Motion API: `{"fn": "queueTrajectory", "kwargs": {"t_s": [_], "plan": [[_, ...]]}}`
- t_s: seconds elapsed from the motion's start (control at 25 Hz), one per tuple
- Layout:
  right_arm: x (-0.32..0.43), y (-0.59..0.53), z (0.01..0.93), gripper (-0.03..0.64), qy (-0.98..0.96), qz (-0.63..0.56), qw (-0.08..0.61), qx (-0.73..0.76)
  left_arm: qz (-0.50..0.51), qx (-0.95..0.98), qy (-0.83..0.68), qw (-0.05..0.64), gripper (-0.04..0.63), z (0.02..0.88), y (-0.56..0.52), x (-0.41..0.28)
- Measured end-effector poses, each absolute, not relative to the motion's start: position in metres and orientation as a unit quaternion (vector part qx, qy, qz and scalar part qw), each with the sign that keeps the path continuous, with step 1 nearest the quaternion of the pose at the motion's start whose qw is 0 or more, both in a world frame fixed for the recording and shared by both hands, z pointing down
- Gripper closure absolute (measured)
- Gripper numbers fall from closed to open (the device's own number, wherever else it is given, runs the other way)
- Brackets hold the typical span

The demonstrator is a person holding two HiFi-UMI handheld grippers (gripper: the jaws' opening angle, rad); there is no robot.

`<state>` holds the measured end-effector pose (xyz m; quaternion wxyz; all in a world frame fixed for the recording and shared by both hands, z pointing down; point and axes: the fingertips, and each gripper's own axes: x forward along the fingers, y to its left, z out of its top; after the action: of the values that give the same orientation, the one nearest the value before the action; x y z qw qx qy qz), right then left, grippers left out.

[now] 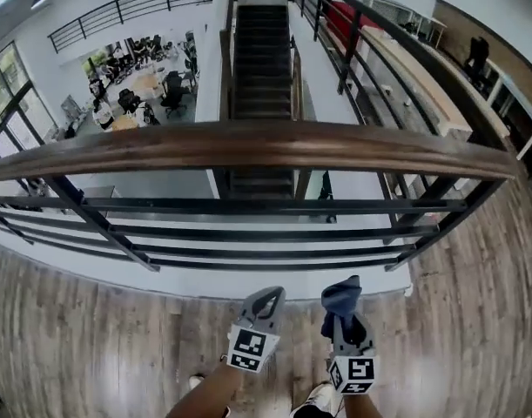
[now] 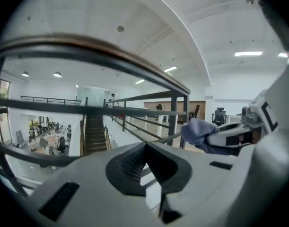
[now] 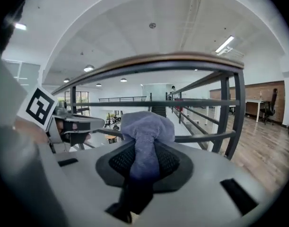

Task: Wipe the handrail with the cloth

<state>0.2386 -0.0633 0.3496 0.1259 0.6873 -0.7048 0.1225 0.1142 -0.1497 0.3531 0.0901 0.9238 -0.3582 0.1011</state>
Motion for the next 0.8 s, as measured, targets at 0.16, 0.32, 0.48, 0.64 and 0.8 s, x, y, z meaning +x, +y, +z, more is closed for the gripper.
{"fn": "queueTrajectory", "kwargs": {"t_s": [0.16,0.32,0.48,0.64,0.8], "plan": [[0.198,-0.031,0.233,0.526,-0.714,0.124,0.101,0.682,0.079,0.917,-0.375,0.113,0.597,0.228,-0.114,0.071],[0.162,0.007,0.185,0.526,-0.74,0.092,0.104,0.658,0.051,0.909,-0.394,0.125,0.597,0.19,-0.059,0.037],[0.141,0.035,0.099,0.526,-0.75,0.065,0.106,0.65,0.045,0.904,-0.41,0.109,0.597,0.091,-0.026,0.003],[0.134,0.058,0.099,0.526,-0.747,0.049,0.084,0.658,0.043,0.895,-0.436,0.084,0.597,0.094,-0.008,-0.022],[0.128,0.07,0.059,0.528,-0.743,0.03,0.088,0.662,0.027,0.892,-0.445,0.08,0.597,0.043,0.008,-0.037]]}}
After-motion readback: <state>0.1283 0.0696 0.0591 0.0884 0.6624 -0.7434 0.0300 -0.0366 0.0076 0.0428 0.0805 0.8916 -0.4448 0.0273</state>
